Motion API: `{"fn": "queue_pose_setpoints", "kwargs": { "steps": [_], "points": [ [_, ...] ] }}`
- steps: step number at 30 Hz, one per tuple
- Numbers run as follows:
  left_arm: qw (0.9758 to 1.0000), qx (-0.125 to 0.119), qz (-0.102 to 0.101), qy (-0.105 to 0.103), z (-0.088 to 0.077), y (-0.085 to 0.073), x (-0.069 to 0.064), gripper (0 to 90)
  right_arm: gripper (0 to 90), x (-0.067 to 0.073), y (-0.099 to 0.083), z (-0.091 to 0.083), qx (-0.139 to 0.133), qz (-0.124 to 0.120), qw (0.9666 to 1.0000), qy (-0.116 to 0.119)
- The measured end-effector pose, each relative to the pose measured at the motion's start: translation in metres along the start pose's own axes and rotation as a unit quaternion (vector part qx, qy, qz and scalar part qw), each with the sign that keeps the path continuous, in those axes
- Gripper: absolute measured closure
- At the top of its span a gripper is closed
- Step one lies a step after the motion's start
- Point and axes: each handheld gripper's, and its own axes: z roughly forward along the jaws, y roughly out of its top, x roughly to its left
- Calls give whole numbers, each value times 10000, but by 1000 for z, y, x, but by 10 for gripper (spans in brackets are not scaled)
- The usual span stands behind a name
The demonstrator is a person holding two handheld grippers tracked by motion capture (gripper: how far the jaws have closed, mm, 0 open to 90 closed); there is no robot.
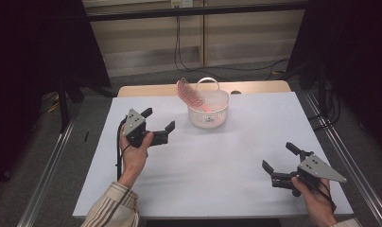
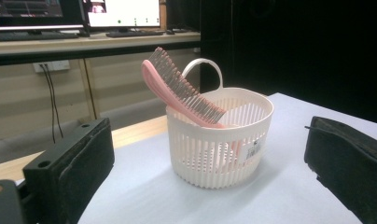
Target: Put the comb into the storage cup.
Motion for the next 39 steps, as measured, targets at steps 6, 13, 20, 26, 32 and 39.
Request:
{"fn": "queue_pose_setpoints", "kwargs": {
  "steps": [6, 13, 20, 26, 32, 39],
  "points": [
    [9996, 18, -55, 266, -10, -6, -2, 24, 0, -1, 0, -1, -36, -4, 10000, -31],
    [9994, 34, -28, 343, -21, -13, -4, 24, 0, -1, 1, -1, -41, 10, 10000, -45],
    [9993, -45, -70, 363, -30, -8, -10, 24, 0, -1, 0, 0, 0, 5, 10000, -58],
    [9992, 27, -57, 386, -33, -14, -12, 24, 0, -1, 1, -1, -21, -34, 10000, -75],
    [9989, 149, -45, 434, -39, -25, -13, 25, 0, -1, 0, -1, -11, -6, 10000, -83],
    [9990, 126, -98, 423, -51, -33, -15, 24, 0, -2, 1, -2, -44, 9, 9999, -141]
  ]
}}
